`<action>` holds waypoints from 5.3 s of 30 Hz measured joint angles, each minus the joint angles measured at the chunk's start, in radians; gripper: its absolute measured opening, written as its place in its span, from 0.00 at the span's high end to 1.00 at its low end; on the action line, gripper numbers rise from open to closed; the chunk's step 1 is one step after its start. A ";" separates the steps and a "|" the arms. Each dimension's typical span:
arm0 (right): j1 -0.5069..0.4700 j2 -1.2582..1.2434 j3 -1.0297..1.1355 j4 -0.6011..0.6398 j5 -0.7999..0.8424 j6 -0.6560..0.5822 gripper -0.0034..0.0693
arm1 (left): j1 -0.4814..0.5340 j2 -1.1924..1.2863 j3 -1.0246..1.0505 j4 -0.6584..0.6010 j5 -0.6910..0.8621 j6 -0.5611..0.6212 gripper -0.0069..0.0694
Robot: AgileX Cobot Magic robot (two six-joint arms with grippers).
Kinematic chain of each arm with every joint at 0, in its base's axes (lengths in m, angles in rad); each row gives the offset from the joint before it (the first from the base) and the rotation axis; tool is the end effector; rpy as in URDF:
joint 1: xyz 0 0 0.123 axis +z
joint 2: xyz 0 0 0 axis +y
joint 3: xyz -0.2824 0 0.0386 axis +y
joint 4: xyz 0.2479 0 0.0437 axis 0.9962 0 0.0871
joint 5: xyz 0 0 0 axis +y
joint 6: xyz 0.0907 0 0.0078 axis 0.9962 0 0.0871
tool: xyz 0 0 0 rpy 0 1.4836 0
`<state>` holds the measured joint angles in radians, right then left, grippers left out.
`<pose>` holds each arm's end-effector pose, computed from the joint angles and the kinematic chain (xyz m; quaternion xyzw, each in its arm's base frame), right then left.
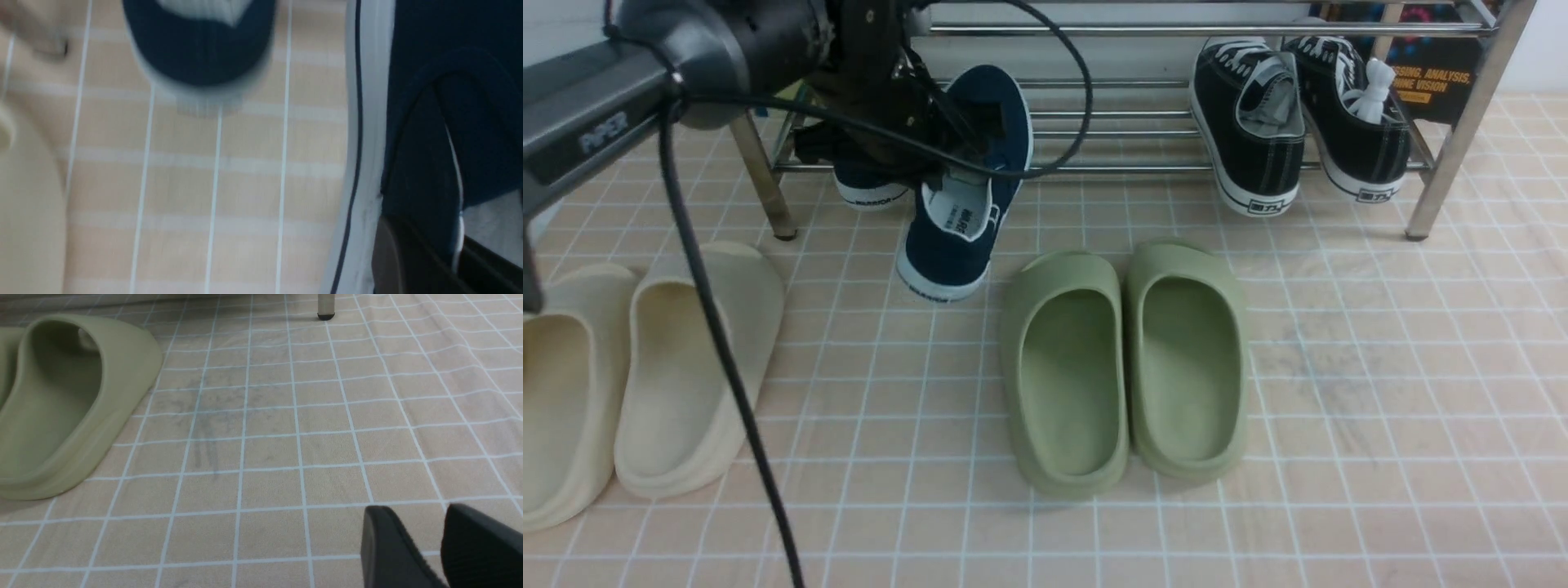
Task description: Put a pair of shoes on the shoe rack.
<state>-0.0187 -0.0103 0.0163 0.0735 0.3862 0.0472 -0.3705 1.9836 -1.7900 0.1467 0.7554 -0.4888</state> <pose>0.0522 0.0016 0.1735 0.0458 0.8047 0.0397 0.5906 0.4317 -0.1579 0.2929 -0.0228 0.9356 -0.0845 0.3421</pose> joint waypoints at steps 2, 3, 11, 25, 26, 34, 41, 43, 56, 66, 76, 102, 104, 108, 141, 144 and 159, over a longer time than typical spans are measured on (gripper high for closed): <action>0.000 0.000 0.000 0.000 0.000 0.000 0.62 | 0.021 0.067 -0.065 -0.006 -0.058 -0.006 0.86; 0.000 0.000 0.000 0.000 0.000 0.000 0.62 | 0.026 0.089 -0.088 -0.006 -0.078 -0.007 0.86; 0.000 0.000 0.000 0.000 0.000 0.000 0.62 | 0.047 0.251 -0.272 -0.007 -0.176 -0.034 0.86; 0.000 0.000 0.000 0.000 0.000 0.000 0.62 | 0.065 0.294 -0.315 0.051 -0.207 -0.039 0.50; 0.000 0.000 0.000 0.000 0.000 0.000 0.62 | 0.065 0.287 -0.315 0.051 -0.190 -0.036 0.47; 0.000 0.000 0.000 0.000 0.000 0.000 0.62 | 0.063 0.047 -0.315 0.073 0.177 0.110 0.53; 0.000 0.000 0.000 0.000 0.000 0.000 0.62 | 0.063 -0.369 -0.162 0.074 0.305 0.281 0.89; 0.000 0.000 0.000 0.000 0.000 0.000 0.62 | 0.063 -0.464 -0.055 0.074 0.268 0.289 0.89; 0.000 0.000 0.000 0.000 0.000 0.000 0.62 | 0.063 -1.357 1.258 0.074 -0.475 0.141 0.89; 0.000 0.000 0.000 0.000 0.000 0.000 0.62 | 0.063 -1.543 1.550 0.112 -0.499 0.146 0.89; 0.000 0.000 0.000 0.000 0.000 0.000 0.62 | 0.063 -1.555 1.639 0.170 -0.420 0.146 0.89; -0.001 0.000 0.000 0.000 0.000 -0.004 0.62 | 0.293 -1.994 1.810 -0.140 -0.390 0.546 0.89; -0.001 0.000 0.000 0.000 0.000 -0.004 0.62 | 0.304 -1.994 1.810 -0.147 -0.389 0.546 0.89; -0.001 0.000 0.000 0.000 0.000 -0.004 0.62 | 0.307 -1.994 1.810 -0.147 -0.389 0.546 0.88; -0.001 0.000 0.000 0.000 0.000 -0.004 0.62 | 0.308 -1.994 1.809 -0.147 -0.388 0.545 0.84; -0.001 0.000 0.000 0.000 0.000 -0.004 0.62 | 0.308 -1.994 1.809 -0.147 -0.388 0.545 0.84; -0.001 0.000 0.000 0.000 0.000 -0.004 0.62 | 0.309 -1.994 1.809 -0.147 -0.388 0.545 0.83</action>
<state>-0.0196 -0.0103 0.0163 0.0735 0.3862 0.0434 -0.0619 -0.0107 0.0191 0.0000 0.3672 0.0563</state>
